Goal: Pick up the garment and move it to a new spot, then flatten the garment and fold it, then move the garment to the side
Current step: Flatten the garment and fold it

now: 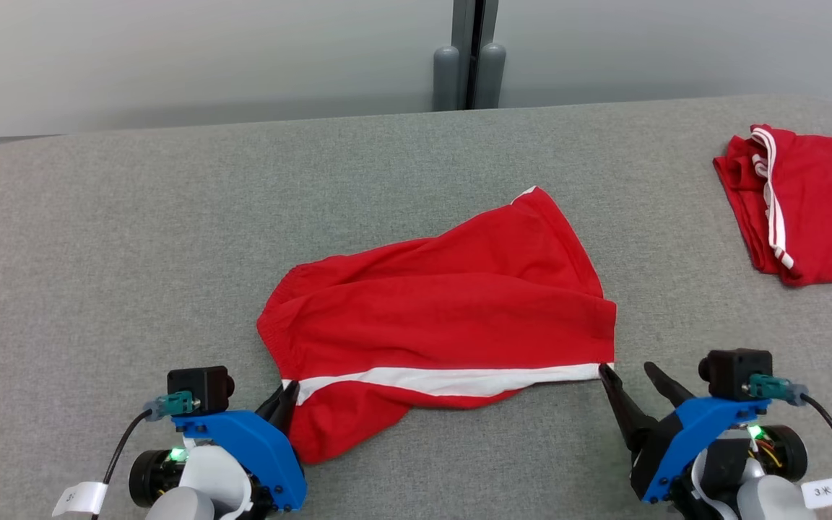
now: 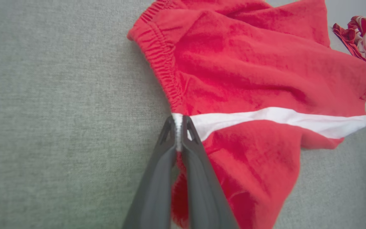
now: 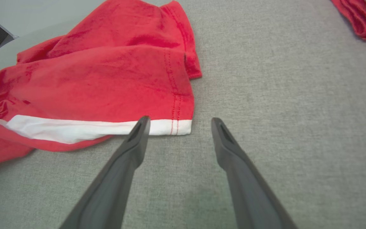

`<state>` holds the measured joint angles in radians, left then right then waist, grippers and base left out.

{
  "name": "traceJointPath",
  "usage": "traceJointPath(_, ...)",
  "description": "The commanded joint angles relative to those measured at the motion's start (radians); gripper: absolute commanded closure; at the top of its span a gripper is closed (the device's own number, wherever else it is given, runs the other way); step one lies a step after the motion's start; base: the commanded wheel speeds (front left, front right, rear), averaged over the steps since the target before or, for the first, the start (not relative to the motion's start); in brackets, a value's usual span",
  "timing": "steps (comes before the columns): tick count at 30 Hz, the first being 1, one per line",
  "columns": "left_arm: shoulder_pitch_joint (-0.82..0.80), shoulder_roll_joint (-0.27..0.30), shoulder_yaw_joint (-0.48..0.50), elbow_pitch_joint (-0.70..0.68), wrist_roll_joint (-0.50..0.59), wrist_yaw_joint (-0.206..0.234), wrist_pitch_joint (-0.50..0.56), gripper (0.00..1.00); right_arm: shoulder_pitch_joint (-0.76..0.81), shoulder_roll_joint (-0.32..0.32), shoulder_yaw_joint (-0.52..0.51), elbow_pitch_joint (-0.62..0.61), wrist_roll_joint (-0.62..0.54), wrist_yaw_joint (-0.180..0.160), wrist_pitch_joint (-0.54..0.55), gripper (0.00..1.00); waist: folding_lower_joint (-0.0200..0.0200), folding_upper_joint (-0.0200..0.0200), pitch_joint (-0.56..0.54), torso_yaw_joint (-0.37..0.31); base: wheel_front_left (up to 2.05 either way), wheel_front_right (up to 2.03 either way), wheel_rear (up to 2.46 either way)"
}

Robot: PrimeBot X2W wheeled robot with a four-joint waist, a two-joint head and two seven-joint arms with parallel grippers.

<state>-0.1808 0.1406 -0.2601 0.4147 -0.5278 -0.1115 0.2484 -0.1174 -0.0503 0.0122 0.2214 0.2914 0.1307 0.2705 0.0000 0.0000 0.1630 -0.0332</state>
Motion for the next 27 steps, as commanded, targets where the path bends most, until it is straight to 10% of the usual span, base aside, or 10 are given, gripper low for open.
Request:
traceJointPath(1, -0.003, 0.004, 0.000, -0.008, 0.001, -0.002, -0.007, 1.00, -0.034, -0.001, 0.009, 0.043, 0.003, 0.000, -0.003, 0.00, 0.0000, 0.0000, 0.007, 0.008, 0.00, 0.00, 0.00)
traceJointPath(11, -0.029, 0.006, -0.012, -0.015, 0.005, 0.004, -0.022, 1.00, -0.175, 0.000, 0.052, 0.285, -0.019, 0.000, -0.017, 0.00, 0.0000, 0.0000, 0.030, 0.032, 0.00, 0.00, 0.00)
traceJointPath(14, -0.025, 0.004, -0.018, -0.013, 0.001, 0.003, -0.027, 1.00, -0.191, 0.000, 0.066, 0.333, -0.019, 0.000, -0.026, 0.78, 0.0000, 0.0000, 0.033, 0.034, 0.00, 0.00, 0.00)
traceJointPath(15, -0.025, 0.004, -0.018, -0.013, 0.001, 0.003, -0.027, 1.00, -0.191, 0.000, 0.066, 0.333, -0.019, 0.000, -0.026, 0.78, 0.0000, 0.0000, 0.033, 0.034, 0.00, 0.00, 0.00)
traceJointPath(16, -0.024, 0.003, -0.019, -0.012, 0.001, 0.002, -0.028, 1.00, -0.197, 0.000, 0.070, 0.346, -0.023, 0.000, -0.028, 1.00, 0.0000, 0.0000, 0.033, 0.035, 0.00, 0.00, 0.00)
traceJointPath(27, -0.012, 0.000, -0.001, -0.098, -0.023, -0.007, -0.146, 1.00, -0.176, -0.001, 0.084, 0.240, 0.065, 0.000, -0.116, 1.00, 0.0000, 0.0000, -0.002, 0.020, 0.00, 0.00, 0.00)
